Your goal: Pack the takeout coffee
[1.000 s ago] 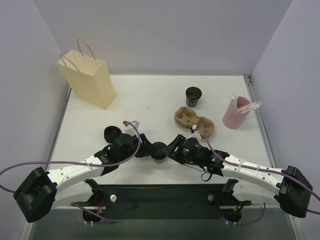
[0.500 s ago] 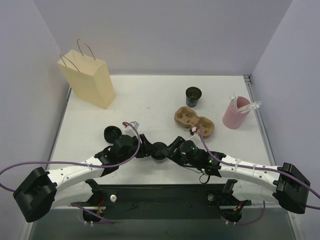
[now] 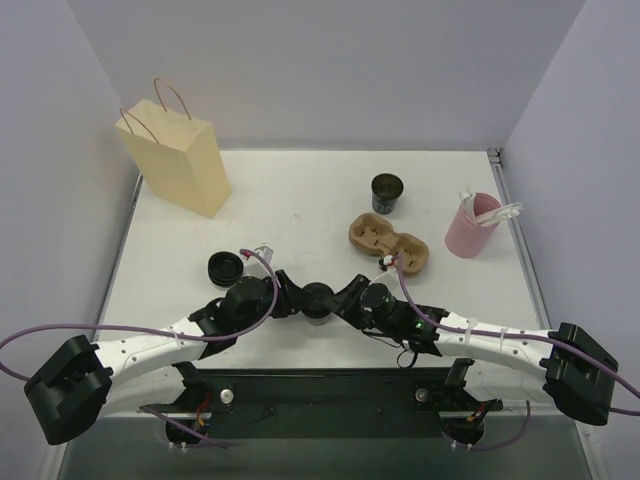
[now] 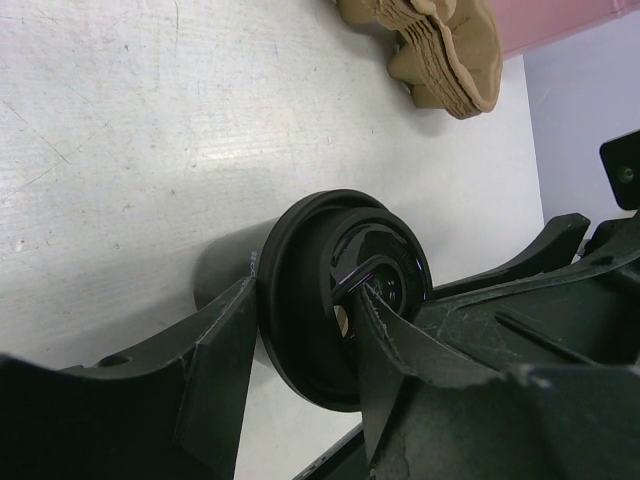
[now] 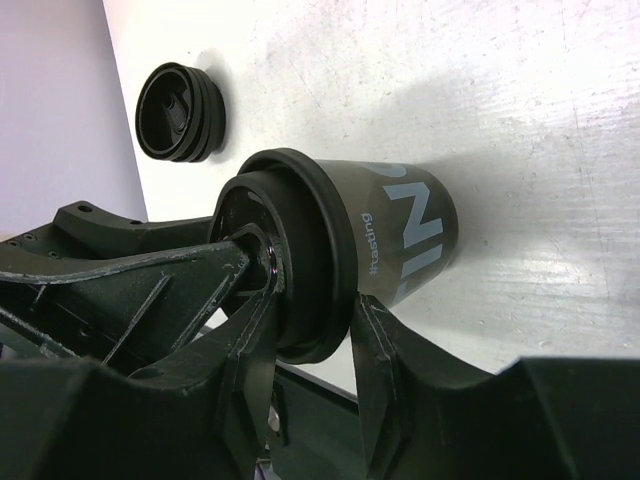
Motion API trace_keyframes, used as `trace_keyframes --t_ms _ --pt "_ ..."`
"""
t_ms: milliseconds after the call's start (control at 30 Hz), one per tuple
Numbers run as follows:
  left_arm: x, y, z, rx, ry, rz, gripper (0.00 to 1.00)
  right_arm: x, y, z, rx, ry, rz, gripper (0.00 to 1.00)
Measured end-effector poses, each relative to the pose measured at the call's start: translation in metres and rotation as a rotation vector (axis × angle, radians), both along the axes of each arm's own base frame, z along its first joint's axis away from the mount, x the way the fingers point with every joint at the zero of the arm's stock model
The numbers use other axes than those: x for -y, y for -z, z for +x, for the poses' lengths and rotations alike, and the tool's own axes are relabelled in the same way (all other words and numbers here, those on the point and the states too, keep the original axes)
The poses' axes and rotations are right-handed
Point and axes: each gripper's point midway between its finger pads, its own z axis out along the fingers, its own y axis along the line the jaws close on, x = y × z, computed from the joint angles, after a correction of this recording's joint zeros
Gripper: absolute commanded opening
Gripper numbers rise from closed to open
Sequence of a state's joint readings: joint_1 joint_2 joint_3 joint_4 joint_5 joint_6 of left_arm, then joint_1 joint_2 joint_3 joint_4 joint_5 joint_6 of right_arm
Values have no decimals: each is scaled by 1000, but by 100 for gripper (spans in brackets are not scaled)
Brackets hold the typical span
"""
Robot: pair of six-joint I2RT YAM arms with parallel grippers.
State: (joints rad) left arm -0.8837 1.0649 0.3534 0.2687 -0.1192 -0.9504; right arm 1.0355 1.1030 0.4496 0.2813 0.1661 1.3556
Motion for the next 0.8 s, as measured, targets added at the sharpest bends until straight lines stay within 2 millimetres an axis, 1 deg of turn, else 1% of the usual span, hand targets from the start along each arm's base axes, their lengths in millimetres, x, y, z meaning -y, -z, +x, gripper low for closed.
trace_keyframes --t_ms 267,400,567,800 --pt "2 0 3 9 -43 -9 49 4 2 7 42 -5 -5 6" --pt "2 0 4 11 -71 -13 49 5 2 11 61 -55 -15 3" --pt "1 0 6 17 -104 -12 49 3 3 20 97 -166 -65 0" --pt "-5 2 13 22 -162 -7 49 -4 1 32 141 -308 -116 0"
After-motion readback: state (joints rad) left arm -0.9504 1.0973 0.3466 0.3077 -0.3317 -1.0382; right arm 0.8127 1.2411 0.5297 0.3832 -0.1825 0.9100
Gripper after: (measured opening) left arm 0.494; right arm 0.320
